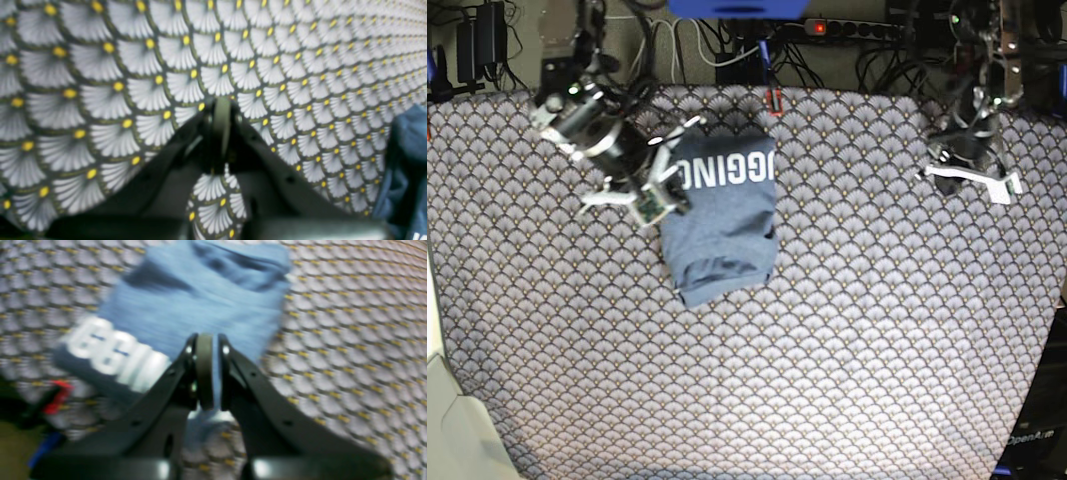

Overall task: Fold the T-shirt properly
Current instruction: 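Adjust the bundle's printed edge with the right gripper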

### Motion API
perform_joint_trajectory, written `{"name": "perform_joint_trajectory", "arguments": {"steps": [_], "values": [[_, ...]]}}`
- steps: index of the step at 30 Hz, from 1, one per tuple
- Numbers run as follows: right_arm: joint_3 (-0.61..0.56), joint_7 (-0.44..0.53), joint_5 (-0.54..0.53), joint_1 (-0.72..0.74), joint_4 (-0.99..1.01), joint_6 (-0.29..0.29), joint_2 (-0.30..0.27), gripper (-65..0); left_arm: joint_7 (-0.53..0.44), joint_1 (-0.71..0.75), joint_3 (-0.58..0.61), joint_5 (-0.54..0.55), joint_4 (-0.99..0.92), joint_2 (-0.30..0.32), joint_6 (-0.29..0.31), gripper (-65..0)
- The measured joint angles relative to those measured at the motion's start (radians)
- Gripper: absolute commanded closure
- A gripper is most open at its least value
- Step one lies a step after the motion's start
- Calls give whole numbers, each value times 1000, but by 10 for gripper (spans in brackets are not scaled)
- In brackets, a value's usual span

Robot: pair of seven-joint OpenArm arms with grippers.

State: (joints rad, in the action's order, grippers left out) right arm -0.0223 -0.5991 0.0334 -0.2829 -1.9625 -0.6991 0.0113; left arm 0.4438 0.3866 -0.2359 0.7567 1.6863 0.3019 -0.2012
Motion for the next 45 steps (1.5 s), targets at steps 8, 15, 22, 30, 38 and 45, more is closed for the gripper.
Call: {"name": "perform_joint_trajectory", "arguments": {"steps": [8,15,22,30,38,45], "values": [[-173,7,-2,-44,91,0,0,-19,8,51,1,0,27,-5,2,-1],[-172,24,-17,17,304,-3,-50,-19,4,71,2,-1,40,-5,2,-1],[-173,-10,10,-7,185,0,-77,-19,7,68,4,0,40,-5,2,-1],[-175,-20,7,39,38,-3,-77,-19,6,67,6,0,40,-5,3,-1],[-172,8,2,119,235,0,-115,-19,4,87,2,0,40,0,3,-1],[-99,9,-8,142,260,-6,-125,-19,5,81,2,0,40,0,3,-1]]}}
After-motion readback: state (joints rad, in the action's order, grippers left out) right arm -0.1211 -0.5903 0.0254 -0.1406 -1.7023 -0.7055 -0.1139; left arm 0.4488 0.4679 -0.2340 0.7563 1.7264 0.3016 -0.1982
